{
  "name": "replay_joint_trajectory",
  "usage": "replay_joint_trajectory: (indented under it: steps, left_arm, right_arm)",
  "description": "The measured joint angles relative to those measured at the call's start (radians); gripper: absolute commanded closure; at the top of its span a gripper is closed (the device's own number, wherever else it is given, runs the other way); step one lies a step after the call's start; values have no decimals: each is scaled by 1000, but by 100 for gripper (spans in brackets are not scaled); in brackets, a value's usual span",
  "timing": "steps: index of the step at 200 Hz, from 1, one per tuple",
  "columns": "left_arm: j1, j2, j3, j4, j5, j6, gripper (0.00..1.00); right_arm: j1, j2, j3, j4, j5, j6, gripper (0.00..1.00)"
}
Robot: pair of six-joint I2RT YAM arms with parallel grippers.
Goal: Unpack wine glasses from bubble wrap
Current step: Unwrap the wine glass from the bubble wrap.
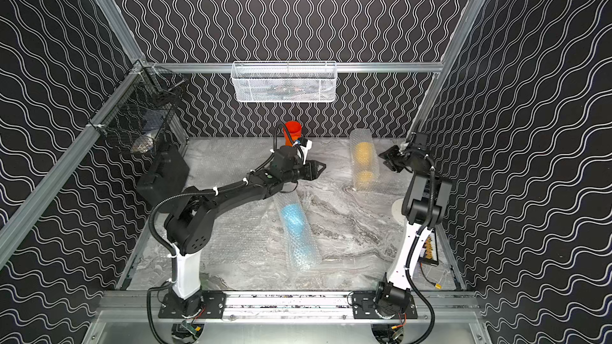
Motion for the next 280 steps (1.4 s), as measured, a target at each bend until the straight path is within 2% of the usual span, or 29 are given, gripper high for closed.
replay_joint_trajectory:
  steps: [39,90,142,194,242,280]
  left_arm:
    - [16,-36,-60,14,2,-1,55]
    - [24,-55,-81,26,14,-4,55]
    - [26,-63,-96,32,21,-10,55]
    - [26,-48,-70,32,53,-19,54]
    - [18,30,-3,19,99,-23,54]
    - [-13,101,79,-18,121,-22,54]
  right_arm:
    - [41,-2,-10,6,-12,11,56]
    - [166,-37,32,2,-2,10,56]
    - [258,-24,114,-40,-3,-9,50]
    - [192,-116,24,-80,79,-49,48]
    - [56,-314,-287,-52,161,-42,44]
    - [-48,-296,-408,-25,186,-15,44]
